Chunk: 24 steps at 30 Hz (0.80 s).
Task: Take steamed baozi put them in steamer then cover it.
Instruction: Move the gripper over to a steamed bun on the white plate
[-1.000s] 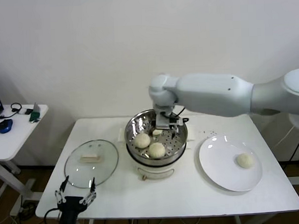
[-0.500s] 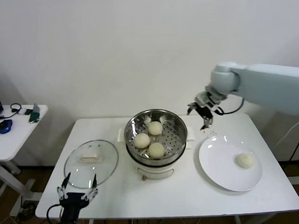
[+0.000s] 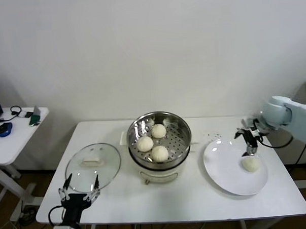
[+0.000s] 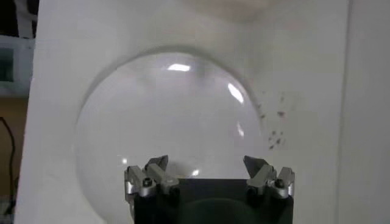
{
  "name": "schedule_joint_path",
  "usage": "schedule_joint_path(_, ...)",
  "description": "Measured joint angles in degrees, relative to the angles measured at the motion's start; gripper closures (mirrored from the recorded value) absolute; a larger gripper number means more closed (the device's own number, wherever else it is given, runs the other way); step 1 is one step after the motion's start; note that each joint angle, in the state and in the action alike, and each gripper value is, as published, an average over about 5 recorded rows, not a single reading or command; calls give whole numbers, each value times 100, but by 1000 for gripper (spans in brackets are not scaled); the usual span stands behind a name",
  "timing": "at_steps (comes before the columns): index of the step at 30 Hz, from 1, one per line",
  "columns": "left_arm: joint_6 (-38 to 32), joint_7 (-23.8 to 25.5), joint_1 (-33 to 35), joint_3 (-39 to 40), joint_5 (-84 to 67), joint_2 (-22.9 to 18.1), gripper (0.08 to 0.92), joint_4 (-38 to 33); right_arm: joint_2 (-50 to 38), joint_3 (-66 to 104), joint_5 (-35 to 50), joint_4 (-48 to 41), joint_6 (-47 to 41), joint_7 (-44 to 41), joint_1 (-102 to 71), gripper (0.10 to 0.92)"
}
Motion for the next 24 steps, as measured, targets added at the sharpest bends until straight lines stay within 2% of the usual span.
schedule_joint_path(10,36,-12,44,15,93,-68,177,-28,-75,934,-624,-652,184,-170,-1150,203)
schedule_joint_path(24,63,-23,19,48,186,-95,177,22,352,1574,-1029,-1465,364,-227,-1779,203)
